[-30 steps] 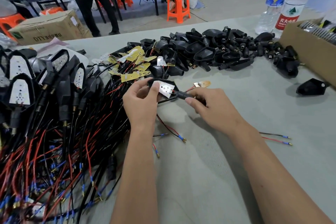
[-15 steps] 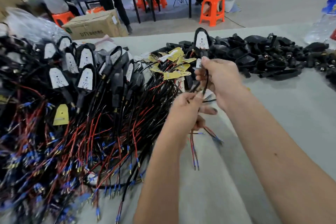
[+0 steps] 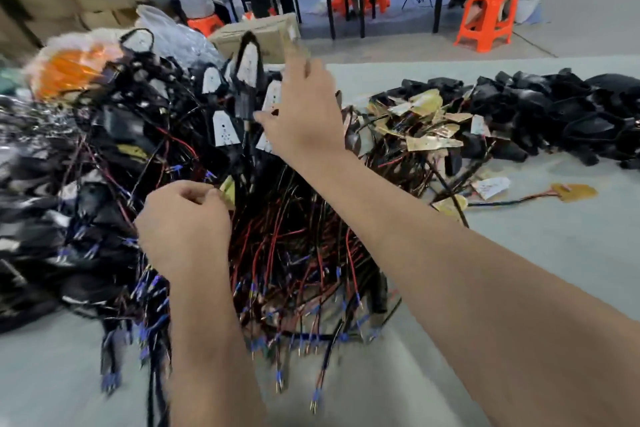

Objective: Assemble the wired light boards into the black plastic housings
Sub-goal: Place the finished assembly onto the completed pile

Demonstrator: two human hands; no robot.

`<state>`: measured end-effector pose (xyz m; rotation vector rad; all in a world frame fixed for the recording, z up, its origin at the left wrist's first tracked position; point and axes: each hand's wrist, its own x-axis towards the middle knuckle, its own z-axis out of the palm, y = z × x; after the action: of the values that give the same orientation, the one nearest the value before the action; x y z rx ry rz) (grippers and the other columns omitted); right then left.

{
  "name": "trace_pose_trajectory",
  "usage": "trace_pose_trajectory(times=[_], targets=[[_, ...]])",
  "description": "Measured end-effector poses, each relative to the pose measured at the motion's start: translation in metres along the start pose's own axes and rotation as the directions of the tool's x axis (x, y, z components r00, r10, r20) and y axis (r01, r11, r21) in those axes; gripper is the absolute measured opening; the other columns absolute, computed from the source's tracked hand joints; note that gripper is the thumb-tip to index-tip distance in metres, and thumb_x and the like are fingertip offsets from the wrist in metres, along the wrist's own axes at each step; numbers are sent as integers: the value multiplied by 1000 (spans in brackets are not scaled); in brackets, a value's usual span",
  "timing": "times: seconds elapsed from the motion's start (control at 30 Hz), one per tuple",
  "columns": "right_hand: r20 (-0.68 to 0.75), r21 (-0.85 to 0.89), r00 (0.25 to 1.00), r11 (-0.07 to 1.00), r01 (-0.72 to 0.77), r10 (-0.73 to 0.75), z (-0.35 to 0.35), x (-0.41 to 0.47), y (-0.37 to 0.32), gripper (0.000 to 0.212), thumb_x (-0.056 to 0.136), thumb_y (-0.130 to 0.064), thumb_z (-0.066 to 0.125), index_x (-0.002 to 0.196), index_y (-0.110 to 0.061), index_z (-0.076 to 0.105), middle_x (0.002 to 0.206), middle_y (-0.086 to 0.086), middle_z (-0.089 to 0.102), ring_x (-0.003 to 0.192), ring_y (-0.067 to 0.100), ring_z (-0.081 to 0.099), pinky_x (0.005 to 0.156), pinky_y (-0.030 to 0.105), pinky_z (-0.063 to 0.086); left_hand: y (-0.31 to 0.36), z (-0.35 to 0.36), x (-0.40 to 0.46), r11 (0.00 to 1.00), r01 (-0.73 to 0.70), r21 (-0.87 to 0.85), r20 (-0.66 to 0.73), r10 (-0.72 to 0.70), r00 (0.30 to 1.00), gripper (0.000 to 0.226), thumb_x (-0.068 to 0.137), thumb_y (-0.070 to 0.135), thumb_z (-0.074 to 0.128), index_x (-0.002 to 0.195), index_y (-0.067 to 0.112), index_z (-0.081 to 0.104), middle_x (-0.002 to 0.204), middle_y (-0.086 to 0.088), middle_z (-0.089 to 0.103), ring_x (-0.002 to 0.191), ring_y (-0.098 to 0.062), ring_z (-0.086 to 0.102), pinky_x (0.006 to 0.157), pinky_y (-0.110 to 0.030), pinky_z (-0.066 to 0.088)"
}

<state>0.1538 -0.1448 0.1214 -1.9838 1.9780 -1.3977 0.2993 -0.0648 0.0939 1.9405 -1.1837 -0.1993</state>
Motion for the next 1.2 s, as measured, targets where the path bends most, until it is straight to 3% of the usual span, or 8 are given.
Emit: trace_pose_trajectory(times=[0.13,0.27,0.4,0.6,0.77,0.9,1.07,1.2], targets=[[189,-347,959,900,265,-210,22,3,7,56,99,-36,58,153,-29,43,167,11,22,154,36,17,113,50,38,-8,10,-1,1000,8,-17,-3,-8,1000,11,88,22,71,98,20,76,92,-3,73,84,-25,60,80,-34,48],[347,-290,925,920,266,-158,35,0,6,49,103,-32,48,152,-31,45,173,5,4,159,30,2,124,58,8,2,19,0,998,-28,-62,-91,23,996,21,90,24,67,110,21,71,108,-6,70,108,-35,60,85,-24,32],[284,-170,940,956,241,-187,25,-3,4,43,103,-40,49,142,-26,58,169,7,25,157,25,14,125,51,17,24,25,-8,989,-120,-90,-155,105,982,24,86,16,61,108,20,72,104,-5,70,104,-32,59,78,-19,16],[-120,82,993,997,11,-1,-29,-53,51,16,91,-8,60,86,-6,75,89,9,74,89,30,62,92,39,45,63,46,-46,913,-247,-324,-99,227,969,14,85,14,64,94,20,72,94,1,70,90,-21,65,85,-31,50],[-125,-276,925,883,-380,359,-63,-95,126,24,94,-14,55,116,-12,65,117,12,63,111,34,50,90,40,40,89,88,-94,861,-290,-417,223,407,886,12,83,10,67,85,18,76,77,9,69,78,-12,66,81,-25,51],[47,-315,892,854,-413,449,-78,-103,158,15,94,-12,58,106,-11,66,105,15,70,105,38,60,76,41,49,99,123,-117,890,-332,-312,387,438,812,20,86,7,63,98,18,75,99,-2,71,98,-21,65,93,-32,50],[-105,-79,884,882,-465,456,-109,-106,176,16,98,-13,60,96,-11,76,92,8,74,87,27,66,75,36,53,104,145,-113,907,-406,-112,336,419,843,35,89,6,60,120,20,69,119,-9,60,114,-29,51,99,-34,40],[-127,85,826,836,-542,549,-135,-117,198,20,98,-7,59,91,-13,77,78,-5,67,70,7,57,58,7,36,105,151,-110,923,-374,-88,349,380,857,37,92,15,60,128,17,69,123,-11,59,120,-30,47,106,-37,40]])
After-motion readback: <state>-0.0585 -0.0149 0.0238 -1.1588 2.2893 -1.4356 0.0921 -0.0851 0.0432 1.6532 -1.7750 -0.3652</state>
